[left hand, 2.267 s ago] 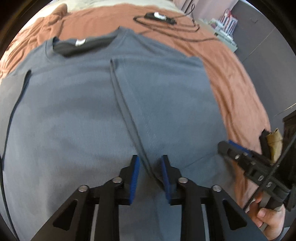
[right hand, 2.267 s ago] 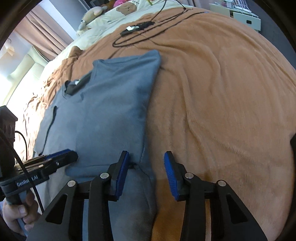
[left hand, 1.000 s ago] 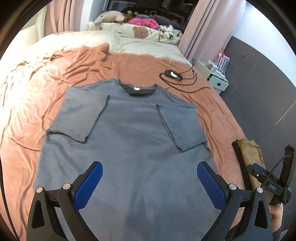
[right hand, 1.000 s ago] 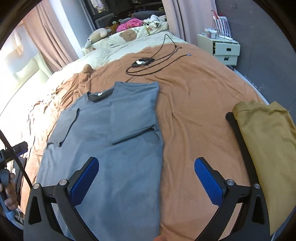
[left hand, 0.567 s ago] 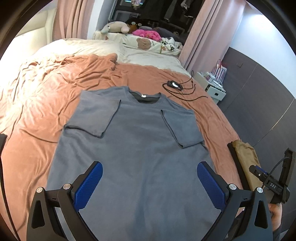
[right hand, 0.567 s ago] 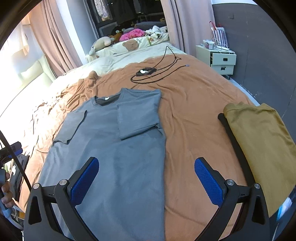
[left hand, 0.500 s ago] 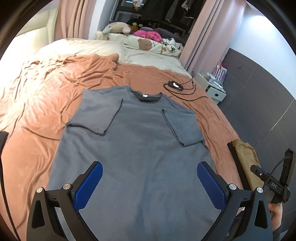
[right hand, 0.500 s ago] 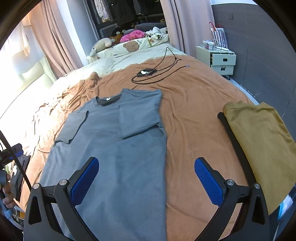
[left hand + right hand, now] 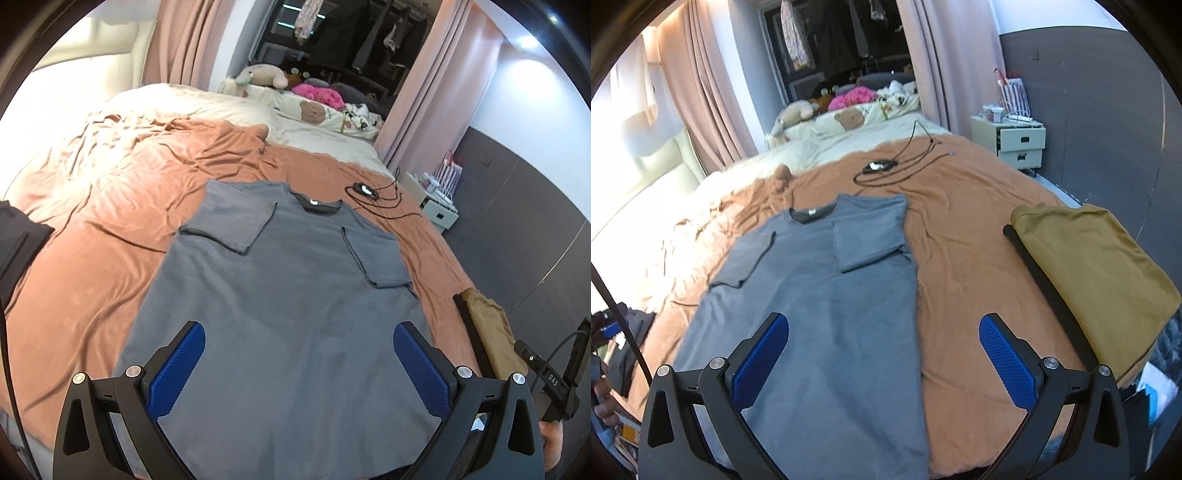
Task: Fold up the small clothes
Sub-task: 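Raise both tools away from the shirt, then move both grippers down to the shirt's hem edge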
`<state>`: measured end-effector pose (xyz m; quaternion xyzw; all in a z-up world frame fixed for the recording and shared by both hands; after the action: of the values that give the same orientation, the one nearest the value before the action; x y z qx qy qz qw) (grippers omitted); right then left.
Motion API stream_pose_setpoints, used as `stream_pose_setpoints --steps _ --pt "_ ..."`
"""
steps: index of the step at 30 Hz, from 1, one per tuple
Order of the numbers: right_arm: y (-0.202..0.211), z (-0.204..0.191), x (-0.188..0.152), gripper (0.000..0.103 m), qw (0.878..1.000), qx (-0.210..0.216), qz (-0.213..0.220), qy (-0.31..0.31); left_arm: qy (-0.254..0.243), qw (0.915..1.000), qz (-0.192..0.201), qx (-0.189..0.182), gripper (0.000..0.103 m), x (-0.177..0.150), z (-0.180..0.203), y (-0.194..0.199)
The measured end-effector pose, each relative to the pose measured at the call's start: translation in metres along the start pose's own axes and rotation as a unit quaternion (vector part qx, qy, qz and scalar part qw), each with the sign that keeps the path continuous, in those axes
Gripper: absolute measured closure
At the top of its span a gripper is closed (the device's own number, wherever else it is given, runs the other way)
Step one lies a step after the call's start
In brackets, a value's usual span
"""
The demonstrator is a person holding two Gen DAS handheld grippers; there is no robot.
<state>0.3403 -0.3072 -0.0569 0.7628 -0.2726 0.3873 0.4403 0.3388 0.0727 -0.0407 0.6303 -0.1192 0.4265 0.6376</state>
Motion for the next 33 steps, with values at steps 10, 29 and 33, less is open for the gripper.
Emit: stream_pose_setpoints --steps 10,29,33 --pt "0.039 -0.004 -0.031 0.0 1.0 0.015 0.001 0.008 0.019 0.9989 0.035 0.022 0.0 -0.029 -0.035 0.051" --pt "0.036 -0.002 -0.075 0.0 1.0 0.013 -0.02 0.004 0.064 0.9967 0.035 0.036 0.0 -0.081 -0.117 0.027" --pt "0.029 0.003 -0.078 0.0 0.999 -0.01 -0.034 0.005 0.046 0.9972 0.025 0.054 0.0 -0.09 -0.129 0.018"
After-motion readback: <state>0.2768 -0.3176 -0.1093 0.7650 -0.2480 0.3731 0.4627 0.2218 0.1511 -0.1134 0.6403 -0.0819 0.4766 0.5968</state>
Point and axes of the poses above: each gripper's, at about its wrist camera, not at the fingertips, and y roughly against the way its jaws point, z to its right, x to its top, the point moved 5 cm from there along -y, roughly the way its jaws point, and after that the axes turned 14 degrees about x, right-handed, at the moved point
